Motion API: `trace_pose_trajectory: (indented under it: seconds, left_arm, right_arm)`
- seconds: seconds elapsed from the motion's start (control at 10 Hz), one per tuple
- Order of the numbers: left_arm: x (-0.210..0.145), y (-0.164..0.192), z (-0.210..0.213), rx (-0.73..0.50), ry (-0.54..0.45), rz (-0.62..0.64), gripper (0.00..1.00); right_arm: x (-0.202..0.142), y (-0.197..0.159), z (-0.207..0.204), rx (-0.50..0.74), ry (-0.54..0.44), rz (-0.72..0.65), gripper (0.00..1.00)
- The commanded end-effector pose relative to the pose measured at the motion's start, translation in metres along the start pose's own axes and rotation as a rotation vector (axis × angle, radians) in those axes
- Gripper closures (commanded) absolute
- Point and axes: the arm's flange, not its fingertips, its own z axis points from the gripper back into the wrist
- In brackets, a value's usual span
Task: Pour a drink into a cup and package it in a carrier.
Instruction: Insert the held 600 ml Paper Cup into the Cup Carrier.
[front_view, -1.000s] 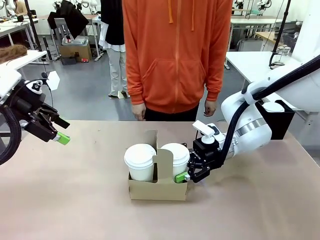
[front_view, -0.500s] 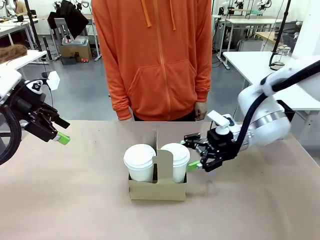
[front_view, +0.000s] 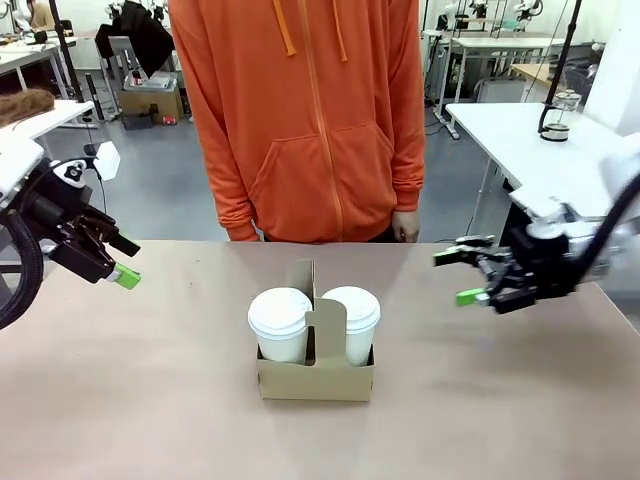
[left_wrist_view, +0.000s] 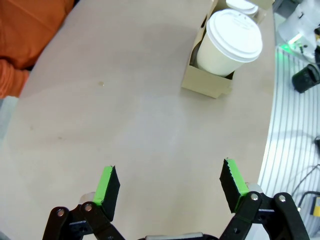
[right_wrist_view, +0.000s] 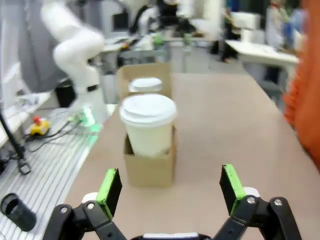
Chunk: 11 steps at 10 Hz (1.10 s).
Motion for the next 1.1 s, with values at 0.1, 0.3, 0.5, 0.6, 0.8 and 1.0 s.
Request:
trace_pose_trajectory:
  seconds: [0.1, 0.3, 0.5, 0.6, 0.8, 1.0]
  left_arm:
    - [0.001, 0.001, -0.001, -0.001, -0.018, 0.006, 0.00]
    - [0.001, 0.001, -0.001, -0.001, -0.018, 0.006, 0.00]
    - [0.001, 0.001, -0.001, -0.001, -0.018, 0.006, 0.00]
    - [0.001, 0.001, -0.001, -0.001, -0.018, 0.006, 0.00]
    - [0.001, 0.001, -0.001, -0.001, -0.018, 0.006, 0.00]
    - [0.001, 0.001, -0.001, -0.001, -0.018, 0.006, 0.00]
  right_arm:
    - [0.012, 0.029, 0.081, -0.291, 0.142, -0.302, 0.00]
    - [-0.002, 0.042, 0.117, -0.404, 0.257, -0.458, 0.00]
    - [-0.011, 0.050, 0.136, -0.440, 0.304, -0.523, 0.00]
    - [-0.013, 0.053, 0.139, -0.449, 0.321, -0.537, 0.00]
    - [-0.009, 0.050, 0.128, -0.463, 0.271, -0.542, 0.00]
    - [-0.018, 0.043, 0.146, -0.455, 0.320, -0.518, 0.00]
